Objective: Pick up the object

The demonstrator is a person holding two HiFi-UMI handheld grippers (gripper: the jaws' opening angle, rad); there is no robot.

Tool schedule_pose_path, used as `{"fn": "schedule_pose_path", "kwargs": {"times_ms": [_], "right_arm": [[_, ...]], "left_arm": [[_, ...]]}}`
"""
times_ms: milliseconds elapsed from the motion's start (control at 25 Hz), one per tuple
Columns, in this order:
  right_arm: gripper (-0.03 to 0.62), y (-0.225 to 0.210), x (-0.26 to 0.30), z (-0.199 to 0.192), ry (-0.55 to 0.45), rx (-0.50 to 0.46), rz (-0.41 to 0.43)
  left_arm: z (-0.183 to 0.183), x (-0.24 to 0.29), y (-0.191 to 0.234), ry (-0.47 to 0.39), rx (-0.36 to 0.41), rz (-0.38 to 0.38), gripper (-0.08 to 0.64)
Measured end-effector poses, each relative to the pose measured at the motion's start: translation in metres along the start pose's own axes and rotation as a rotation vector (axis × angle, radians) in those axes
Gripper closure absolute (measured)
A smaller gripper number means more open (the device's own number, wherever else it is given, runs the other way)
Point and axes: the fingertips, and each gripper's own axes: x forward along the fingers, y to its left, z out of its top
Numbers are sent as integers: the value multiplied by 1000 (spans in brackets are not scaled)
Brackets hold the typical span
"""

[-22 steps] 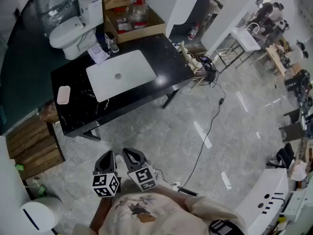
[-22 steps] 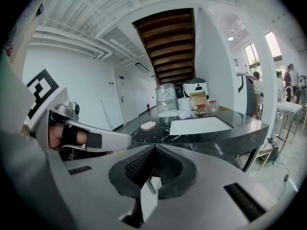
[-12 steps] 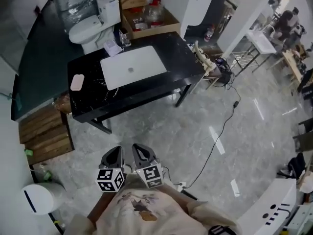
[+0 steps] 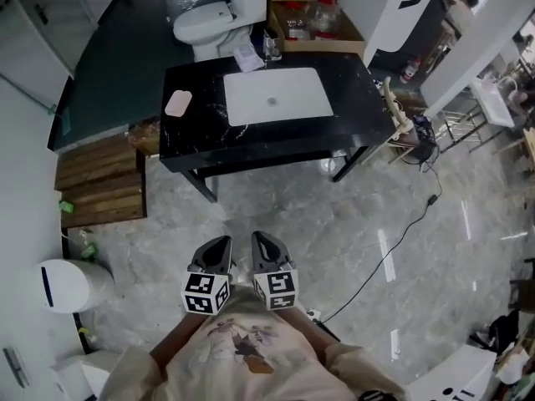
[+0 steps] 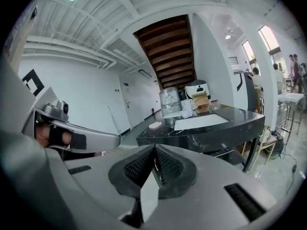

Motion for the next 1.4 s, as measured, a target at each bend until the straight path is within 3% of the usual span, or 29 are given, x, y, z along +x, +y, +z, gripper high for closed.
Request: {"fn": "schedule_pose_path", "kwargs": {"times_ms": [240,440,760,1400], "right_arm": [[575,23,2,-7,4,-3,62],[575,31,19,-8,29,0,70],[575,46,72,-6,74,-21,60],[575,79,207,60,45,-74,-29]], "left_arm": [[-9,-20,16,-5,-44,71,546],[-8,-13,26,7,-35,59,546],[3,5,81,19,-91,56,546],[93,45,214,-46,-86,-18,546]]}}
